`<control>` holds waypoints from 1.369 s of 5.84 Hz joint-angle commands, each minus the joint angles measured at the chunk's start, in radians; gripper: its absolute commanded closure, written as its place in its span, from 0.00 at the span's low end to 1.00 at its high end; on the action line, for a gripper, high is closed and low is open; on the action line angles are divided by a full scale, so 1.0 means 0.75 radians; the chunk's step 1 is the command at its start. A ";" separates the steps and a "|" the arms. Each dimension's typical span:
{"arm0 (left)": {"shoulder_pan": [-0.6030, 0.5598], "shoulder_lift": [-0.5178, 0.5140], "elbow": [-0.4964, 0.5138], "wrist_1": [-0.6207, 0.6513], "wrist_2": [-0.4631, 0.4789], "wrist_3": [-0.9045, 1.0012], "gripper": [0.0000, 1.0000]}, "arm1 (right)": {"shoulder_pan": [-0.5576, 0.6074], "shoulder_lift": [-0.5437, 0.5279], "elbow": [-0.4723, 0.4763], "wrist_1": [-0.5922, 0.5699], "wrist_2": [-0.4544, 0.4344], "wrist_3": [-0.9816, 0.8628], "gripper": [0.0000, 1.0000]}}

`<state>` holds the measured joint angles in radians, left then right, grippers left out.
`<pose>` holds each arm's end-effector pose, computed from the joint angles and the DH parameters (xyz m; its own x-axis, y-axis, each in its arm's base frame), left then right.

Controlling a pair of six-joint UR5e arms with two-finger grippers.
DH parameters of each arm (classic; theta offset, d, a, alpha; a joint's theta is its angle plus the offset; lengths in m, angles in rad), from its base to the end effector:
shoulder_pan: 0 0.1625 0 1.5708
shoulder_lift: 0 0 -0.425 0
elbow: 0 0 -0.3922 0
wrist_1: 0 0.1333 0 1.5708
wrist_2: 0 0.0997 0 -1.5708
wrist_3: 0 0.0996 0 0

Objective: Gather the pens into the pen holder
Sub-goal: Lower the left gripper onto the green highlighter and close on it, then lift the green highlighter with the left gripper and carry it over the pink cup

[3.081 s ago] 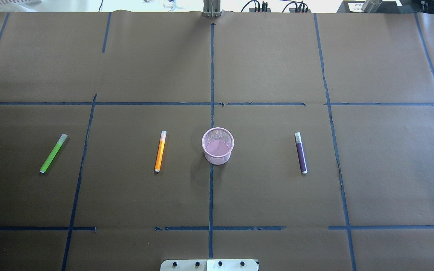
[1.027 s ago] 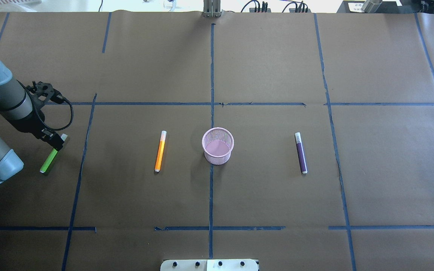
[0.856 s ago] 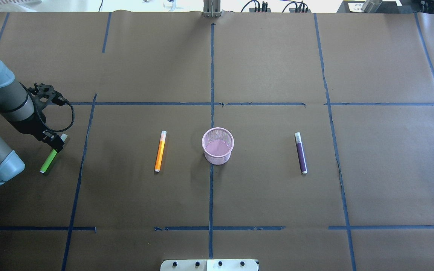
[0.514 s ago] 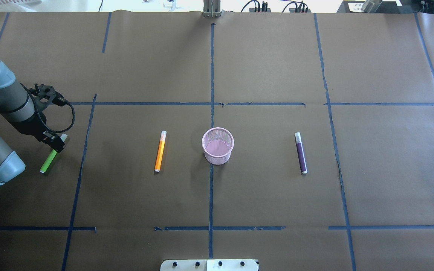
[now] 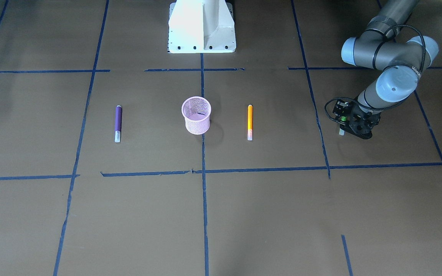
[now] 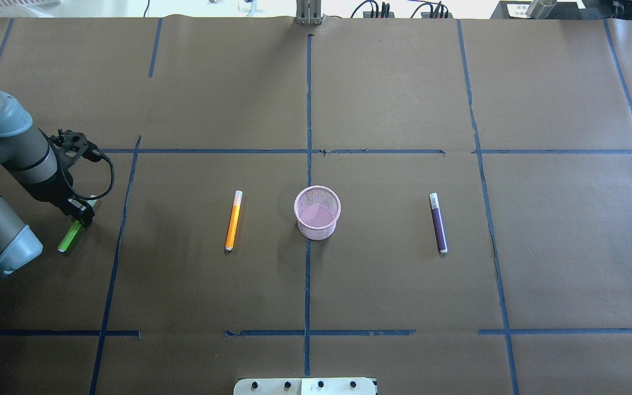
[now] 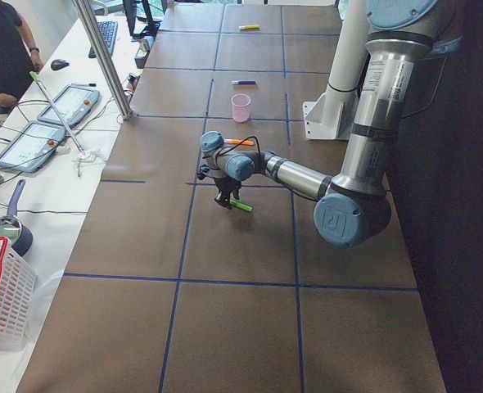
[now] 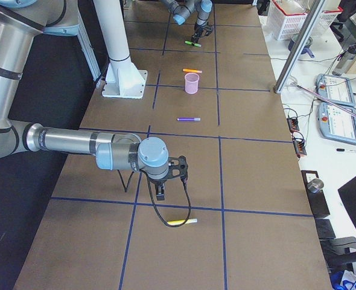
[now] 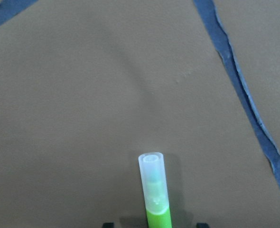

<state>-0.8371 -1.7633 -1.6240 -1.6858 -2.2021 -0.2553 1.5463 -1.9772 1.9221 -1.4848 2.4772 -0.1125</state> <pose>0.3353 -0.4832 0.5243 0.6034 0.4972 -0.6234 -0.4900 0.8480 0.2020 0.0469 -0.3264 0.6328 0.6092 -0.1513 0.7785 0.0935 0.9885 0.1190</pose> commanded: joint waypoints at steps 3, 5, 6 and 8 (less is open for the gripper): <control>-0.001 -0.003 0.010 0.000 0.001 0.001 0.94 | 0.000 0.002 0.002 0.002 0.006 0.001 0.00; -0.003 -0.027 -0.027 0.000 0.003 -0.015 1.00 | 0.002 0.002 0.000 0.002 0.006 0.001 0.00; -0.001 -0.113 -0.110 0.004 0.005 -0.190 1.00 | 0.000 0.002 0.002 0.004 0.008 0.003 0.00; 0.066 -0.321 -0.237 0.004 0.086 -0.582 1.00 | 0.000 0.002 0.002 0.004 0.013 0.003 0.00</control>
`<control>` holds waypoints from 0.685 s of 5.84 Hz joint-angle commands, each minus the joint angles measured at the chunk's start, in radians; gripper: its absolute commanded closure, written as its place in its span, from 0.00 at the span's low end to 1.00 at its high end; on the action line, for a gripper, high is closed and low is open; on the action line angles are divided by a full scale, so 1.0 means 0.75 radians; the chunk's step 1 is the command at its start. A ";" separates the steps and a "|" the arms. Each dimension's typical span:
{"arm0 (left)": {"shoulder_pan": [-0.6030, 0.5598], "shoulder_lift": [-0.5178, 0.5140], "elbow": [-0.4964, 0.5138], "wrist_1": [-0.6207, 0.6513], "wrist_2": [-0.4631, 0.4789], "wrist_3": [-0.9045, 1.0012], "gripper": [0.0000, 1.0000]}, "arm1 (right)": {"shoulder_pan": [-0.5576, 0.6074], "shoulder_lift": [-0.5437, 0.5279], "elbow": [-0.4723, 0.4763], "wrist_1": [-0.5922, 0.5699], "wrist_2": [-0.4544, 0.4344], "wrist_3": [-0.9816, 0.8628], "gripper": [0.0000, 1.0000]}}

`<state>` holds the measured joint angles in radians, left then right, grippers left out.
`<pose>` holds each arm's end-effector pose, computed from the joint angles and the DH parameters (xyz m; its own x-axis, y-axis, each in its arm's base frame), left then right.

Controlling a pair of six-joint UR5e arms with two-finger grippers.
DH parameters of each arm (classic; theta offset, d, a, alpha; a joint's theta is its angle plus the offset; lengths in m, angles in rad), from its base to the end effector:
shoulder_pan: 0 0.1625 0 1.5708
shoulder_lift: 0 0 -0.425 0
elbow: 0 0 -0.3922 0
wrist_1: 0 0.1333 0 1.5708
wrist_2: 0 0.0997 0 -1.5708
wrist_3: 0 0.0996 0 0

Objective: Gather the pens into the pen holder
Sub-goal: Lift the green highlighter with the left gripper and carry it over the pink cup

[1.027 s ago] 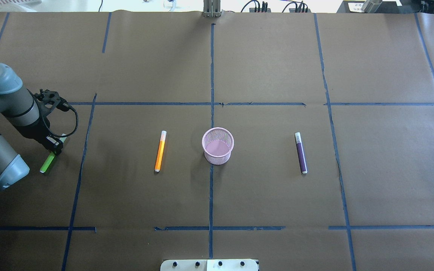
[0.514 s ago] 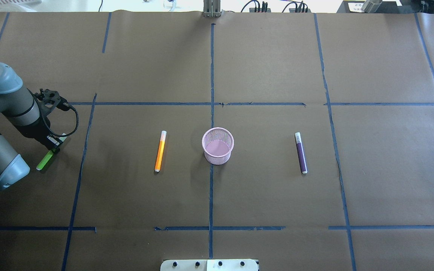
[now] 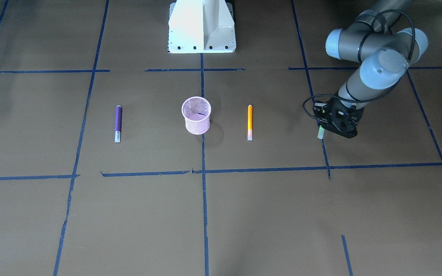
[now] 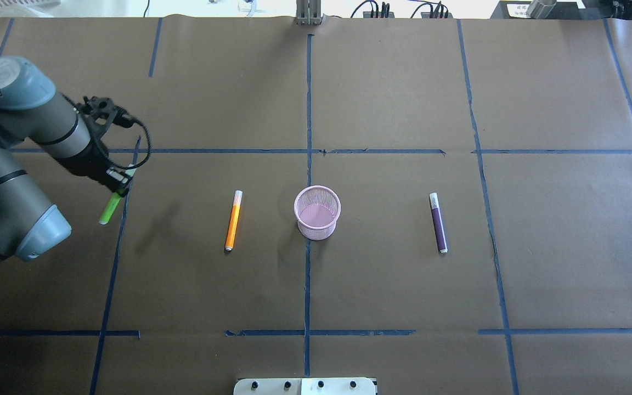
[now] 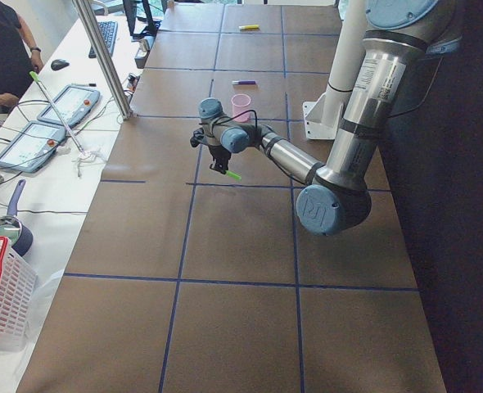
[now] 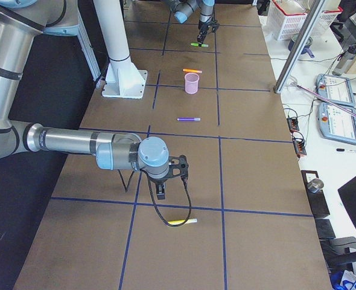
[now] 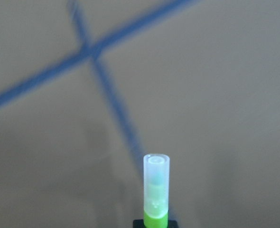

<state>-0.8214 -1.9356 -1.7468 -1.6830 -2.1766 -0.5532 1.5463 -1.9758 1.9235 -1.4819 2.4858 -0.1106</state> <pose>0.3641 -0.5037 0.3621 0.5958 0.3864 -0.7040 -0.2680 0.9220 0.2793 0.0464 -0.3273 0.6307 0.6025 -0.1539 0.7832 0.0915 0.9881 0.1238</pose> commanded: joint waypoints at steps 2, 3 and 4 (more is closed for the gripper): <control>0.197 -0.174 -0.209 -0.075 0.320 -0.491 1.00 | 0.000 0.000 -0.012 0.000 0.001 -0.004 0.00; 0.305 -0.211 -0.270 -0.077 0.517 -0.625 1.00 | 0.000 0.000 -0.020 0.000 0.001 -0.004 0.00; 0.399 -0.251 -0.283 -0.144 0.696 -0.744 1.00 | 0.000 0.000 -0.020 0.000 0.001 -0.004 0.00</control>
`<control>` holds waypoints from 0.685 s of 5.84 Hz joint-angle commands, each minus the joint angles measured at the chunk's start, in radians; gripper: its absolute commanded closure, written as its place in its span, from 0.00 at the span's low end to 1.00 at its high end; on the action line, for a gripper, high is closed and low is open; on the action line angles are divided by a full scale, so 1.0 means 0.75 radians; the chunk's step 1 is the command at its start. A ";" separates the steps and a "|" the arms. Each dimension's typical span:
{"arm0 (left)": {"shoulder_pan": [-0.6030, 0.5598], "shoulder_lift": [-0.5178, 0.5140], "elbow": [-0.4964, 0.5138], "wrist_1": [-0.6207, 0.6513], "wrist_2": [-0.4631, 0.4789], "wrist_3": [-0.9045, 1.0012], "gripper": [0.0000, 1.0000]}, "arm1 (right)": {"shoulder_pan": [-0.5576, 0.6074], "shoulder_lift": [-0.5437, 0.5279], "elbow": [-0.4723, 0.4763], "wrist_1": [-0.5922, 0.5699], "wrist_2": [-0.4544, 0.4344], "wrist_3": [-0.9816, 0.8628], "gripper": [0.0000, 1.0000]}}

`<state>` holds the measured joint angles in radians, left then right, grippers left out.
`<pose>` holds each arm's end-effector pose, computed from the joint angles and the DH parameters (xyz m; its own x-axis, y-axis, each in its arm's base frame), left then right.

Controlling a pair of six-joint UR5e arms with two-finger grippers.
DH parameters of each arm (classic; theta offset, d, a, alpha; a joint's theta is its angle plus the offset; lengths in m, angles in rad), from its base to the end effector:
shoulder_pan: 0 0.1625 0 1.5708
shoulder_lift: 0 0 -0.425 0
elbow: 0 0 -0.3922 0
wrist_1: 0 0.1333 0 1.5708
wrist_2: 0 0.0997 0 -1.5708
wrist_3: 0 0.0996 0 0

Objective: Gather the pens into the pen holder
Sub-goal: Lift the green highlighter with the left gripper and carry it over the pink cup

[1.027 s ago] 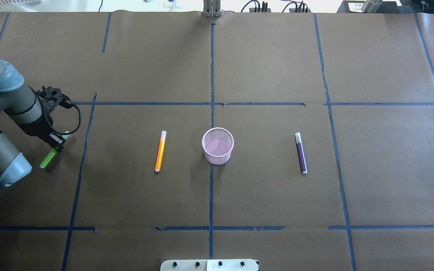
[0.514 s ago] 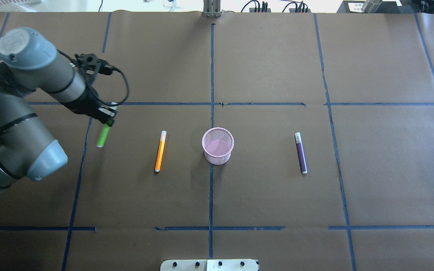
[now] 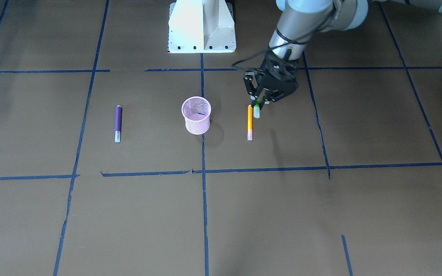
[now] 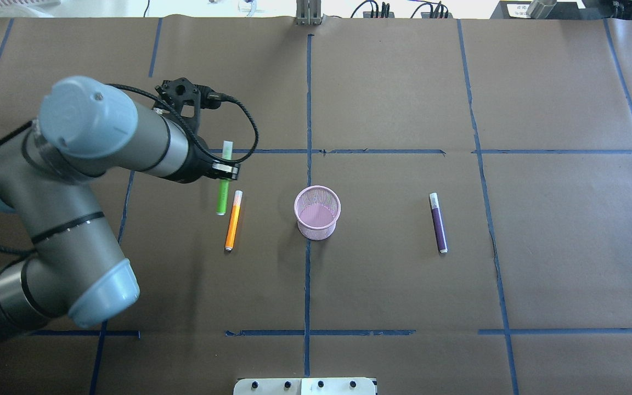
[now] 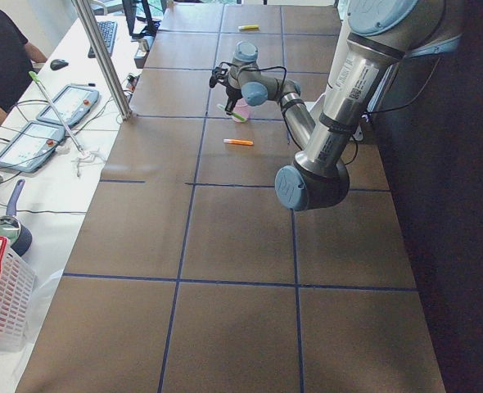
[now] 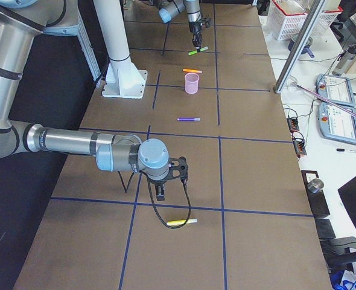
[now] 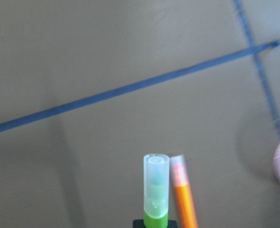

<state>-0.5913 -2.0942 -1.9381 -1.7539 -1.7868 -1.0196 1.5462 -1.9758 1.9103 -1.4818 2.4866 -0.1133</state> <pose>0.4292 -0.4230 0.1844 0.5404 0.2533 -0.8024 0.1233 0.9195 0.3733 0.0463 -0.3262 0.6371 0.6018 -0.1464 0.7851 0.0932 0.9892 0.1130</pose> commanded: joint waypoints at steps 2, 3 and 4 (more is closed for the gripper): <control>0.207 -0.047 -0.007 -0.227 0.544 -0.140 0.99 | 0.000 0.002 -0.005 0.000 -0.006 -0.004 0.00; 0.287 -0.051 0.041 -0.226 0.677 -0.148 0.99 | 0.000 0.002 -0.007 0.002 -0.004 -0.002 0.00; 0.409 -0.122 0.129 -0.234 0.940 -0.150 0.99 | 0.000 0.002 -0.007 0.002 -0.004 -0.002 0.00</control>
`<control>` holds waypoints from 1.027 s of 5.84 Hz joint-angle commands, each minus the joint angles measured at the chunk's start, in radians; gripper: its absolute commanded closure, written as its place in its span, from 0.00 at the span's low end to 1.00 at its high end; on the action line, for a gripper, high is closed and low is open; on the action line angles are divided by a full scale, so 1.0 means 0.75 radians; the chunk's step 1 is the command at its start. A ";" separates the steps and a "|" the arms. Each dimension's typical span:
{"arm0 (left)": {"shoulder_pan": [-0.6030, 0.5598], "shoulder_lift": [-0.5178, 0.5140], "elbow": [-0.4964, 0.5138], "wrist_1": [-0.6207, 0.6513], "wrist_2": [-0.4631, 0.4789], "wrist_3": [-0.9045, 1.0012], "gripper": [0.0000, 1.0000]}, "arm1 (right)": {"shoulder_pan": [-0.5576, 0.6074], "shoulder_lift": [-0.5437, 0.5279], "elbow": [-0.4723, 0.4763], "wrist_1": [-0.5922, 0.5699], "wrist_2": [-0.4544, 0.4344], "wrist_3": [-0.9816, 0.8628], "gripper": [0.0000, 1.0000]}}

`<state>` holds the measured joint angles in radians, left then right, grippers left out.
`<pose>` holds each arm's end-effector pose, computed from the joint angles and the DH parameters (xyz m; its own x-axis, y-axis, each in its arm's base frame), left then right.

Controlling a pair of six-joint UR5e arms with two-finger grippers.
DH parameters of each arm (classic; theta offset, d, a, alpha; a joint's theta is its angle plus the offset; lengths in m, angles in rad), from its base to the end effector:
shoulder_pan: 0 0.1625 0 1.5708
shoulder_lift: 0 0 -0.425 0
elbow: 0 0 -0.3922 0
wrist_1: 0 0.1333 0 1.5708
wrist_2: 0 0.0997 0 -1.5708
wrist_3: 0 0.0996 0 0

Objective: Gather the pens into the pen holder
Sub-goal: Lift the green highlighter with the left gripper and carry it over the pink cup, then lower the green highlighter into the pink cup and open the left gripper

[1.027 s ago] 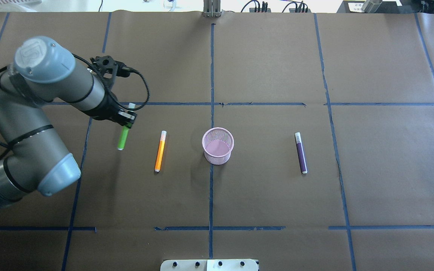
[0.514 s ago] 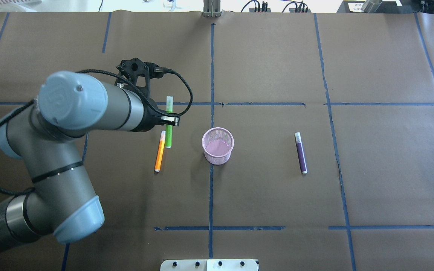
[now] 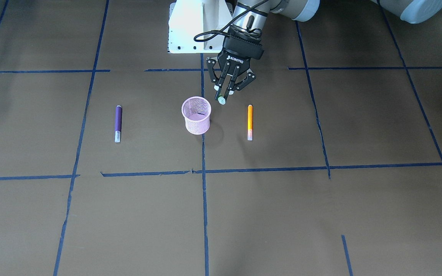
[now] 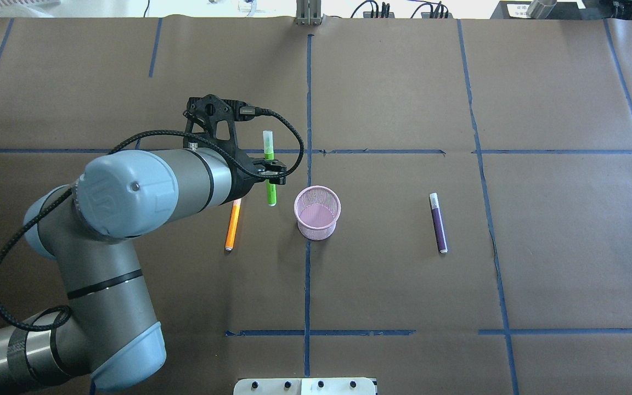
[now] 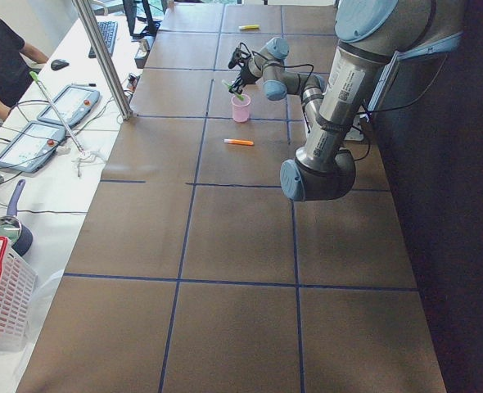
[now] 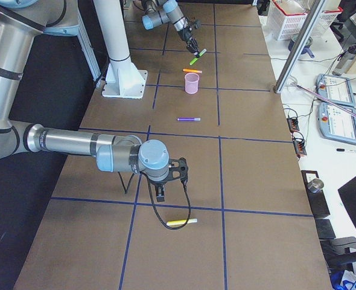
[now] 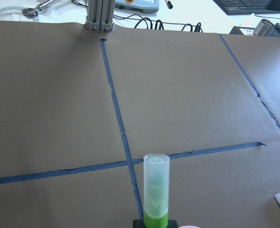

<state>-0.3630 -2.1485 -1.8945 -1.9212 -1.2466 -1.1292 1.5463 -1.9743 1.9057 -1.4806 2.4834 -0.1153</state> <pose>0.4989 -0.3660 0.1459 0.5297 0.2321 -0.8158 0.4346 0.7516 0.4961 0.0465 -0.3266 0.6390 0.6042 -0.1468 0.7832 0.0946 0.9891 0.1124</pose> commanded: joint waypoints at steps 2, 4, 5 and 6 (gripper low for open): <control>0.128 -0.115 0.135 -0.014 0.277 -0.040 0.93 | 0.000 0.000 -0.003 0.000 0.002 0.002 0.00; 0.128 -0.140 0.194 -0.011 0.277 -0.041 0.71 | -0.002 0.002 -0.005 0.000 0.002 0.002 0.00; 0.128 -0.136 0.227 -0.011 0.277 -0.037 0.27 | -0.002 0.002 -0.005 0.000 0.002 0.002 0.00; 0.128 -0.136 0.223 -0.011 0.277 -0.024 0.02 | -0.002 0.002 -0.009 0.000 0.000 0.002 0.00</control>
<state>-0.2670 -2.2499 -1.7324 -1.9298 -1.0386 -1.1545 1.5448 -1.9729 1.9009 -1.4804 2.4847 -0.1135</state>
